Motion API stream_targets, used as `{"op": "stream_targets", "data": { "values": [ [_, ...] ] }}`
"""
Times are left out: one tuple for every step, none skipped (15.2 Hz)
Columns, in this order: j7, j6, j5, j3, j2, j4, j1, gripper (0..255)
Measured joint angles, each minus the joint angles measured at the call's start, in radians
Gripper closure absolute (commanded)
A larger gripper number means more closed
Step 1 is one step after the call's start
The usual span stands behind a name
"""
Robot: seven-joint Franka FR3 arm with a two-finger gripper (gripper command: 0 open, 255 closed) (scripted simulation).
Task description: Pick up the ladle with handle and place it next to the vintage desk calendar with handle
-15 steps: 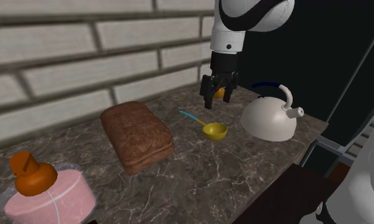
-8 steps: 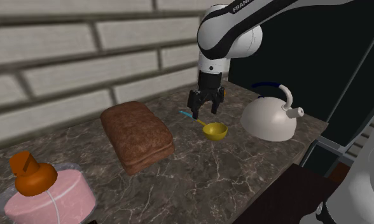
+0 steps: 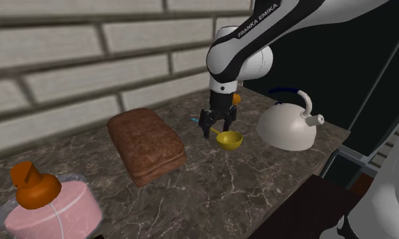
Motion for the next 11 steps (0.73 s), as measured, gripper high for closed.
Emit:
{"op": "stream_targets", "data": {
  "values": [
    [-0.001,0.005,0.001,0.0,0.004,-0.001,0.0,0],
    [-0.003,0.008,0.002,0.0,0.008,0.0,0.0,0],
    [-0.003,0.01,0.003,0.0,0.01,-0.001,0.0,0],
    [-0.004,0.011,0.003,0.0,0.01,-0.001,0.0,0],
    [-0.004,0.012,0.003,0.0,0.01,-0.001,0.0,0],
    [-0.004,0.012,0.003,0.0,0.011,-0.001,0.0,0],
    [-0.004,0.012,0.003,0.0,0.011,-0.001,0.0,0],
    [-0.004,0.012,0.003,0.0,0.011,-0.001,0.0,255],
    [-0.004,0.012,0.003,0.0,0.011,-0.001,0.0,255],
    [-0.004,0.012,0.002,-0.002,0.009,0.0,-0.001,255],
    [-0.004,0.012,0.003,-0.002,0.009,-0.001,-0.001,255]
  ]
}}
